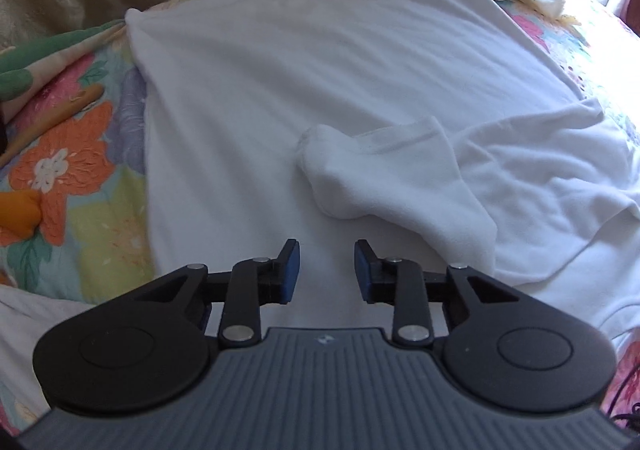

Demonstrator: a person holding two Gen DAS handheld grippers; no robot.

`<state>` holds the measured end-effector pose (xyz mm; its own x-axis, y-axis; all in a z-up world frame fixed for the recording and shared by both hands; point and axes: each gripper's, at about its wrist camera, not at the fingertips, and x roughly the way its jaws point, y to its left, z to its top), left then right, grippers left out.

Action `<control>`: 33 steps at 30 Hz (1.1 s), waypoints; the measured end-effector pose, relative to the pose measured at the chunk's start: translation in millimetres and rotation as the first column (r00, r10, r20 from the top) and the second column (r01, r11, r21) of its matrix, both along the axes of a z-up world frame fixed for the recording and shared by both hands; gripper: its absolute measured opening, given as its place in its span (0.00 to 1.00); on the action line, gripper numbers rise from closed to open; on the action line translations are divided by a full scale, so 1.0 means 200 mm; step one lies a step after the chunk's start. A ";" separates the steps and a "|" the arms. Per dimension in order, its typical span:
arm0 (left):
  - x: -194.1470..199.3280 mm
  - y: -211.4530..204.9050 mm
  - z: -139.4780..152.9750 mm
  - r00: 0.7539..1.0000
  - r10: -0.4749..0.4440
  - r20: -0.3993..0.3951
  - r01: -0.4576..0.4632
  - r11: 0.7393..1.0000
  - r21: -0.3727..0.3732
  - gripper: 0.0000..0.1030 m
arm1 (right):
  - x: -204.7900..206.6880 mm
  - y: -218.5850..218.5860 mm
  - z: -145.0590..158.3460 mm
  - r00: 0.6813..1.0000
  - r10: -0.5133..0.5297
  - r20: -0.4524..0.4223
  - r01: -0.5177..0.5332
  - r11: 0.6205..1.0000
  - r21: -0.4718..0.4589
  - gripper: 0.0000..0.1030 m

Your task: Fold clothes

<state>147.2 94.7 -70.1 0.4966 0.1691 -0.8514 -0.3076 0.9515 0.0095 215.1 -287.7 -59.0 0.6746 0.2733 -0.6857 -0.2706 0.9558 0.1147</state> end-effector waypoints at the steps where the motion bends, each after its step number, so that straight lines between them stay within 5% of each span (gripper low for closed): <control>1: -0.02 0.00 0.02 1.000 0.001 0.013 -0.001 1.000 0.008 0.29 | -0.02 0.04 0.06 0.999 0.027 0.017 -0.027 1.000 0.014 0.47; 3: -0.06 -0.02 0.08 0.998 -0.033 0.062 0.034 0.999 -0.013 0.34 | -0.06 0.15 0.17 0.994 0.101 0.047 -0.102 0.995 0.021 0.50; 5: -0.06 -0.08 0.11 0.992 -0.093 0.089 0.098 0.994 -0.056 0.70 | -0.09 0.25 0.20 0.982 0.182 0.041 -0.183 0.983 0.028 0.55; 9: 0.01 -0.23 0.12 0.980 -0.178 0.086 0.183 0.982 -0.047 0.74 | -0.10 0.44 0.15 0.955 0.293 -0.049 -0.290 0.955 0.058 0.58; 12: 0.11 -0.35 0.02 0.961 -0.276 0.019 0.276 0.961 0.026 0.92 | -0.04 0.46 0.03 0.951 0.263 -0.162 -0.232 0.955 0.184 0.58; 15: 0.16 -0.31 -0.11 0.990 -0.124 -0.074 0.133 0.983 0.128 0.85 | 0.00 0.37 -0.08 0.952 0.193 -0.238 -0.077 0.904 0.421 0.58; 17: 0.13 -0.17 -0.14 0.997 -0.040 -0.060 0.040 0.999 -0.003 0.74 | 0.00 0.31 -0.14 0.949 0.144 -0.280 0.012 0.871 0.490 0.58; 21: -0.03 0.03 -0.08 0.995 0.095 0.000 -0.094 0.985 -0.147 0.65 | -0.03 0.30 -0.14 0.974 0.046 -0.224 0.028 0.948 0.316 0.58; 24: -0.13 0.10 -0.09 0.994 0.094 0.051 -0.077 0.961 -0.267 0.65 | -0.01 0.25 -0.13 0.977 0.025 -0.210 0.046 0.944 0.328 0.58; 33: -0.22 0.13 -0.05 0.991 0.096 0.093 -0.071 0.967 -0.246 0.62 | -0.03 0.47 -0.16 0.930 0.211 -0.301 -0.081 0.916 0.393 0.58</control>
<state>102.4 120.1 -79.5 0.5764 0.0096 -0.8171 -0.3736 0.8924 -0.2530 210.0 -193.6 -92.0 0.3591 0.6264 -0.6919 -0.2874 0.7795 0.5565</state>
